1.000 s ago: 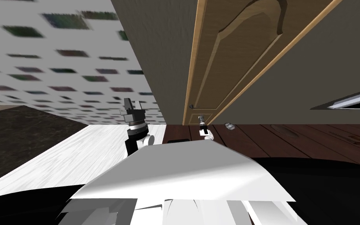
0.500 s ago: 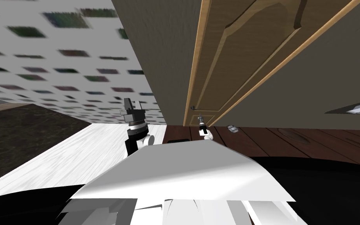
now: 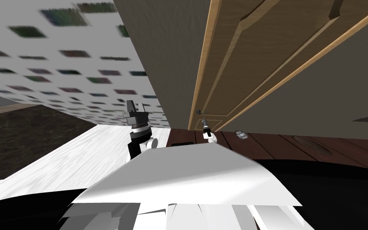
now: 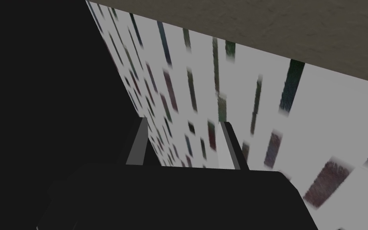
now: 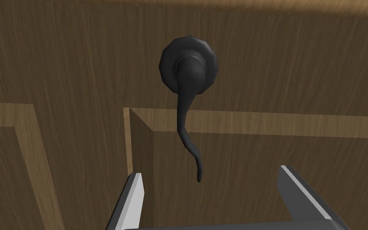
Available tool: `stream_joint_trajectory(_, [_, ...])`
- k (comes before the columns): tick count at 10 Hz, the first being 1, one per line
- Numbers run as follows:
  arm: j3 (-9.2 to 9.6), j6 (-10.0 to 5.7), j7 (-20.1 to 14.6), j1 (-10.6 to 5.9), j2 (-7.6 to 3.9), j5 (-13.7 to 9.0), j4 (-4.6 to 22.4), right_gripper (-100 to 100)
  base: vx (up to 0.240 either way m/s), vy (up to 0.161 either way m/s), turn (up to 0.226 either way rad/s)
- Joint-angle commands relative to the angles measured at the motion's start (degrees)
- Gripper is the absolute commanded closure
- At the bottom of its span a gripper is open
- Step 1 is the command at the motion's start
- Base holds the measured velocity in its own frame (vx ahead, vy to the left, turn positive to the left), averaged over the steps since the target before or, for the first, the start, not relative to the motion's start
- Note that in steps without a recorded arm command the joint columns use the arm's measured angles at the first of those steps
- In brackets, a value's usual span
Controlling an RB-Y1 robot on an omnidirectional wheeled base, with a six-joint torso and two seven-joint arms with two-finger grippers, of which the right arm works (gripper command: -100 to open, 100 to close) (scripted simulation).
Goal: Pull the door open
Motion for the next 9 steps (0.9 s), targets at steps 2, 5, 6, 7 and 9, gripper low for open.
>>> stream_joint_trajectory(2, [-0.92,-1.1,-1.1,0.94,-1.69,-0.6,0.9,-100,0.161,0.033,0.119])
stream_joint_trajectory(5, [-2.47,-2.96,-3.0,2.53,-4.56,-1.7,2.5,-100,0.225,0.051,0.149])
stream_joint_trajectory(6, [-3.24,-3.88,-3.9,3.31,-5.98,-2.2,3.3,-100,0.256,0.003,0.169])
stream_joint_trajectory(7, [-3.47,-4.15,-4.2,3.54,-6.39,-2.3,3.5,-100,0.2,-0.004,0.088])
stream_joint_trajectory(9, [-4.14,-4.95,-5.0,4.23,-7.63,-2.8,4.2,-100,0.107,-0.007,0.068])
